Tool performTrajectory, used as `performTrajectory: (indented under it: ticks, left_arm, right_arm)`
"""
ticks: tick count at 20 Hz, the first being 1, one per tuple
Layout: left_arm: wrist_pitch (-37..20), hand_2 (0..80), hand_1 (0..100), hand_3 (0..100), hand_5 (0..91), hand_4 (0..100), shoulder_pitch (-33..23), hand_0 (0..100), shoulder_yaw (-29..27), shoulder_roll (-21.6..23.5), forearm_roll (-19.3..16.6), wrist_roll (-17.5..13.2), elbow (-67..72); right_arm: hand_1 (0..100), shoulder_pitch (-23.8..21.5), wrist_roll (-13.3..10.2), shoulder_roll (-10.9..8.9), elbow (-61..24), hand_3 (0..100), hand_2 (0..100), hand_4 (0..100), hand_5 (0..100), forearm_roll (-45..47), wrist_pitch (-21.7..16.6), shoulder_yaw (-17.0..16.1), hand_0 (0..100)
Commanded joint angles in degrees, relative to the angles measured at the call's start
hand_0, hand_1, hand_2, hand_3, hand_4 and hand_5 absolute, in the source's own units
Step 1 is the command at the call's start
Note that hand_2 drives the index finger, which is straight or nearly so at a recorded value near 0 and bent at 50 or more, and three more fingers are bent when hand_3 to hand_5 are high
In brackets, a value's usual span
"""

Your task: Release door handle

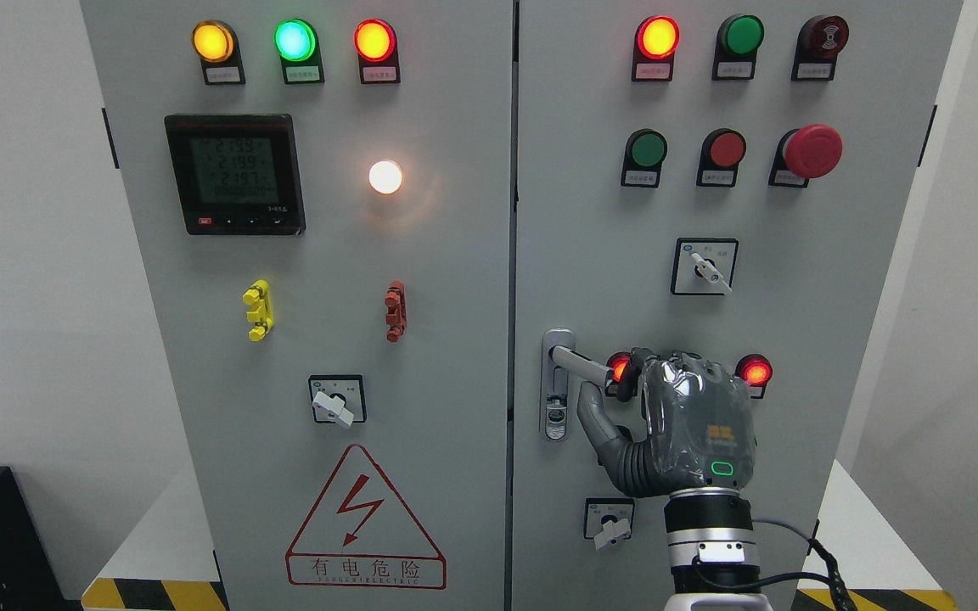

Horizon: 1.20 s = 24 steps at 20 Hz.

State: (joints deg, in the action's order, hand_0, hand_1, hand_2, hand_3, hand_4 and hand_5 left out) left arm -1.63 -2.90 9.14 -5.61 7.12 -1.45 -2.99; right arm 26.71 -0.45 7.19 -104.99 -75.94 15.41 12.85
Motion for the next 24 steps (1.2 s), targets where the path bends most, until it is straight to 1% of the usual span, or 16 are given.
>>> performTrajectory:
  ticks: [1,5,24]
  left_arm:
    - [0.0,4.3,0,11,0.0,1,0.0,0,0.0,0.0,0.0,0.0,0.0]
    - [0.0,4.3,0,11,0.0,1,0.0,0,0.0,0.1,0.0,0.0,0.0]
    - [0.0,4.5,0,11,0.0,1,0.0,0,0.0,0.1,0.0,0.0,0.0]
  right_arm:
    - [40,0.1,0.0,-0.07,-0.2,96,69,80,78,0.0,0.1,0.0,46]
    - [40,0.2,0.0,-0.59,-0.1,96,69,80,78,0.0,0.1,0.0,46]
    - [40,0.8,-0.1,-0.68,0.0,95,68,80,78,0.0,0.1,-0.4,46]
